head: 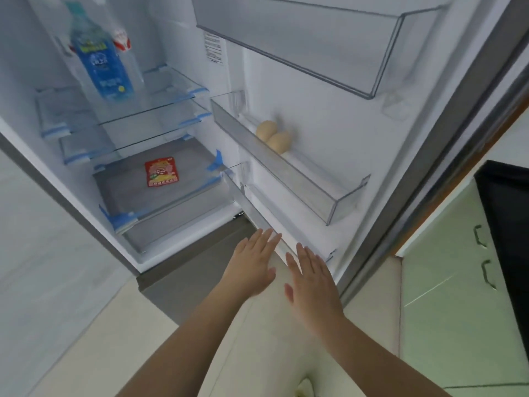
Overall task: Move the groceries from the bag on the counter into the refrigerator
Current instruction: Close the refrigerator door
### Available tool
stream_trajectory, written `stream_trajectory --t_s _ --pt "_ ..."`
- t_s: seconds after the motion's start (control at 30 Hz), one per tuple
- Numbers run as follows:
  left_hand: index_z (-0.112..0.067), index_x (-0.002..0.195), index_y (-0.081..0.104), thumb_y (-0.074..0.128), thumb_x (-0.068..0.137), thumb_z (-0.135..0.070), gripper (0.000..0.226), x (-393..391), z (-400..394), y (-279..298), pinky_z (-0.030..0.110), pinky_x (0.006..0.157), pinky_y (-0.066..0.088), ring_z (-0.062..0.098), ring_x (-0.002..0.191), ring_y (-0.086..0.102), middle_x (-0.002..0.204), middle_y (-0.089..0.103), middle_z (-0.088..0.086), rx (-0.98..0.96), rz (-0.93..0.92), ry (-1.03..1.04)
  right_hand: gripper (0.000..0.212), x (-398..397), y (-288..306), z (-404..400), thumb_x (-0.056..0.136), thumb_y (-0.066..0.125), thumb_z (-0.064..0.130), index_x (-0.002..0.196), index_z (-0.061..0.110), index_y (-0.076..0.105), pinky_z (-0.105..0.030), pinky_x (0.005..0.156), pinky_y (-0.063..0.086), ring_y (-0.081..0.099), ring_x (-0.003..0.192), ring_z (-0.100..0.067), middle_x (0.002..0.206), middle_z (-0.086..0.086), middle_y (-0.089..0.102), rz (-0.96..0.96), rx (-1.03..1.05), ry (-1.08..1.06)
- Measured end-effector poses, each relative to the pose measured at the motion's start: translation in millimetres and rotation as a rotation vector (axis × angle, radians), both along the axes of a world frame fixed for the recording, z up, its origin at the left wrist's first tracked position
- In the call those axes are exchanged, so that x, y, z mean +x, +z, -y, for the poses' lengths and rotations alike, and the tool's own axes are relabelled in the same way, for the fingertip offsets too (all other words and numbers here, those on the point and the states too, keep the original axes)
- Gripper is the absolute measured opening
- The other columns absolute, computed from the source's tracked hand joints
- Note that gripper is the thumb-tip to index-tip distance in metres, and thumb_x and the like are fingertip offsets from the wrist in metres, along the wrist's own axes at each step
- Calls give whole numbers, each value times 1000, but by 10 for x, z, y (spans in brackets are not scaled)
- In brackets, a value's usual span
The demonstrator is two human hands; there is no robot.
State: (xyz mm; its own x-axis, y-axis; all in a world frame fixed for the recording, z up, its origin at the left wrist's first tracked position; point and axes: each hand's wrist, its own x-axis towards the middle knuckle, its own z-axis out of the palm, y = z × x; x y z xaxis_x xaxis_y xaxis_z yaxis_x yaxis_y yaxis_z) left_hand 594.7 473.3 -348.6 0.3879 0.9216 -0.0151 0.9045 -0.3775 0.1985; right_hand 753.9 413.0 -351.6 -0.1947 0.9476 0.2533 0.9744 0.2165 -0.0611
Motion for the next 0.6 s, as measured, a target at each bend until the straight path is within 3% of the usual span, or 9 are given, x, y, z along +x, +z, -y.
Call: stream_trajectory --t_s 0.2,0.37,0.47,0.6 --pt "-32 154 2 48 95 -45 76 -192 483 29 39 119 3 15 150 -2 164 2 -5 12 67 -62 55 -217 209 401 83 70 32 133 14 55 -47 107 42 50 130 -32 139 -15 54 -88 90 61" --pt "-28 153 19 44 96 -50 66 -397 685 -37 45 121 4 17 150 0 164 6 -3 17 -31 -69 50 -383 511 690 84 72 31 129 17 59 -37 105 38 53 125 -27 136 -10 58 -163 203 166" --pt "-29 151 22 42 96 -51 62 -597 743 -77 47 121 5 17 150 1 164 5 -4 15 -82 -18 47 -384 608 788 85 71 22 130 17 57 -38 106 39 48 127 -25 138 -10 54 -212 348 286" --pt "-22 149 29 41 97 -48 59 -806 779 -17 41 119 3 17 149 3 163 9 -1 -5 -77 45 61 -291 671 758 83 68 14 138 15 40 -51 97 46 43 129 -27 136 -13 43 -270 666 400"
